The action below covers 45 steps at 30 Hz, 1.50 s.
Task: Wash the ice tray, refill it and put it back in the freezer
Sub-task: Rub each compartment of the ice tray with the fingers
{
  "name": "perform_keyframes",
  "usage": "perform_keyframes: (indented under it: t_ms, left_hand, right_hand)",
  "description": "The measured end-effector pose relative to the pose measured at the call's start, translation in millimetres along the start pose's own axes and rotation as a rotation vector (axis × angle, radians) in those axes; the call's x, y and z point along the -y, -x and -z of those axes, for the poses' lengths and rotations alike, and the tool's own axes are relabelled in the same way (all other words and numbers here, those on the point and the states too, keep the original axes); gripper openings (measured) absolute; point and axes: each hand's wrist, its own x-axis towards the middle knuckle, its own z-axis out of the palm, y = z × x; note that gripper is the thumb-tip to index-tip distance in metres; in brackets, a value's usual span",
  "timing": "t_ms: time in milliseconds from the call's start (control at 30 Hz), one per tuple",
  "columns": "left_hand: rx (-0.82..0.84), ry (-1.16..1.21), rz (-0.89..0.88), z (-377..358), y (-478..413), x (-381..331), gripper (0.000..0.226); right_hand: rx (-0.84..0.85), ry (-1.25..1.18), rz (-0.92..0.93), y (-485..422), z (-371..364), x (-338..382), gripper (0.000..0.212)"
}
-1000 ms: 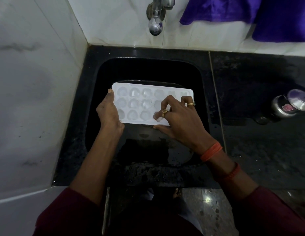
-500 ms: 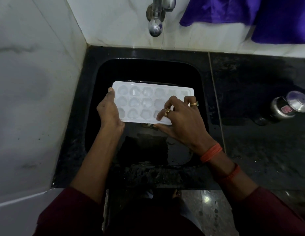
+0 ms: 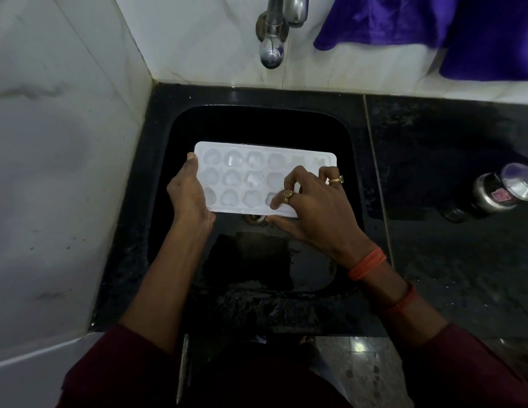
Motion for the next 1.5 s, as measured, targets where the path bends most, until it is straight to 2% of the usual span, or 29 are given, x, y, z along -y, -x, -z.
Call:
perform_keyframes:
  t_ms: [133,400,667,933,1033,1167,1400,1500]
  left_hand:
    - [0.0,-0.013,-0.002,0,-1,1,0.038]
    - [-0.004,-0.005,-0.001,2,-3,4,0.038]
    - [-0.008,-0.013,-0.007,-2,-3,7,0.036]
    - [-0.009,-0.013,0.003,-9,3,10,0.035]
    - [0.007,-0.013,0.002,-11,5,9,0.035]
    - [0.014,-0.018,-0.007,-13,8,9,0.035]
    - [0.021,-0.032,-0.023,-12,11,9,0.036]
    - [0.023,-0.042,-0.02,-12,14,8,0.036]
  right_hand:
    - [0.058,-0.003,0.008,0,-2,0,0.032]
    - [-0.007,0.011,-0.043,1,-6,-8,0.04]
    - [0.039,0.014,-0.032,6,-5,-8,0.035]
    - [-0.035,0.084,-0.001,9,2,-17,0.04]
    - [0.0,0.092,0.001,9,5,-17,0.044]
    - [0.047,0.116,0.015,12,4,-16,0.04]
    - [0.023,0.153,0.008,11,11,-20,0.055]
    - [0.062,0.195,0.017,11,10,-19,0.059]
